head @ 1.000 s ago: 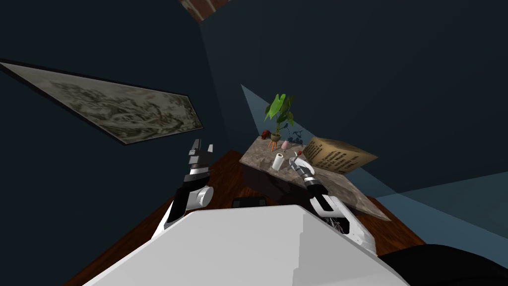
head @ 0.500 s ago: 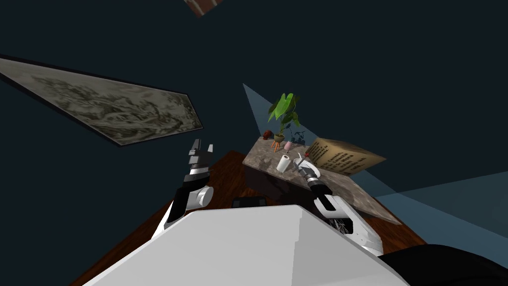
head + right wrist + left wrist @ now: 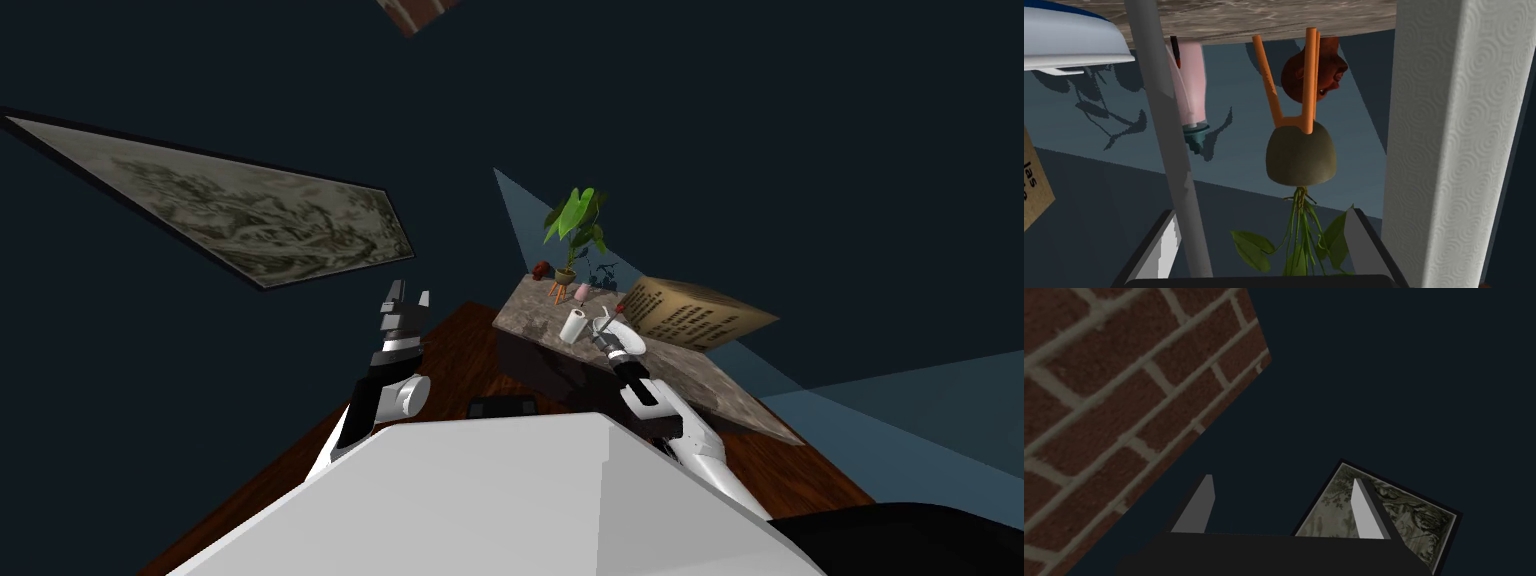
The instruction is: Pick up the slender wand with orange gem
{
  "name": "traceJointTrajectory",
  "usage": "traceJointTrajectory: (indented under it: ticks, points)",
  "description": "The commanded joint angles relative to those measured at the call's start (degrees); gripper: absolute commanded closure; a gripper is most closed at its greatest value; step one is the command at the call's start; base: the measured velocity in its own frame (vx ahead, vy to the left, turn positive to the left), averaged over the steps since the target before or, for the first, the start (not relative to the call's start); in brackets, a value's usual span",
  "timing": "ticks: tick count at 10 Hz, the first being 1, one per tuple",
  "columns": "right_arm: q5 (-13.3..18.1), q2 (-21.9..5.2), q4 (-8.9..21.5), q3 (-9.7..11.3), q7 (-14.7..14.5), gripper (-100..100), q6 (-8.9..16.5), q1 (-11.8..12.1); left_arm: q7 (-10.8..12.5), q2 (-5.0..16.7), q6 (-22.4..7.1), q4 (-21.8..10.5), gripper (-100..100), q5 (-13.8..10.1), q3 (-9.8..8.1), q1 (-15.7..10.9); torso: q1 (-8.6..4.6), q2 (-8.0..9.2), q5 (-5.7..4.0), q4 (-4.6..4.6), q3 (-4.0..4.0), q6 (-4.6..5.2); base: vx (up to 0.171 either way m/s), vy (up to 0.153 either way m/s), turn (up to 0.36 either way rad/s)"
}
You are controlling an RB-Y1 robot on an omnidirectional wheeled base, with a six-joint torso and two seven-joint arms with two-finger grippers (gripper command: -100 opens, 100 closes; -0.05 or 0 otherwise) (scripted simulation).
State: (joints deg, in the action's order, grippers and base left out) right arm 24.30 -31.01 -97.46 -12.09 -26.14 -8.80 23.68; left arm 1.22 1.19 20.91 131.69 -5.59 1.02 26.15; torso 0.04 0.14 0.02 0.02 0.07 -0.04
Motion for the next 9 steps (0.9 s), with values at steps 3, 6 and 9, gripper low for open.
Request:
traceJointTrajectory:
  ticks: [3,6,9]
  points:
    - [-2.92,-1.31,6.16,1.40,-1.00,-100,-0.58,-3.66,0.00,0.00,0.00,0.00,0,0.00,0.00,0.00,0.00,-0.09,-0.06,-0.05,-0.06,-0.06,-0.046,0.020,0.008]
    - [-7.12,-3.44,11.30,4.16,-3.28,-100,-2.75,-9.36,0.00,0.00,0.00,0.00,0,0.00,0.00,0.00,0.10,-0.08,-0.04,-0.04,-0.06,-0.08,-0.058,0.033,0.028]
    - [-10.00,-5.57,15.62,6.92,-5.57,-100,-4.93,-11.60,0.00,0.00,0.00,0.00,0,0.00,-0.01,0.01,-0.04,-0.25,-0.07,-0.08,-0.15,-0.06,-0.026,0.012,0.015]
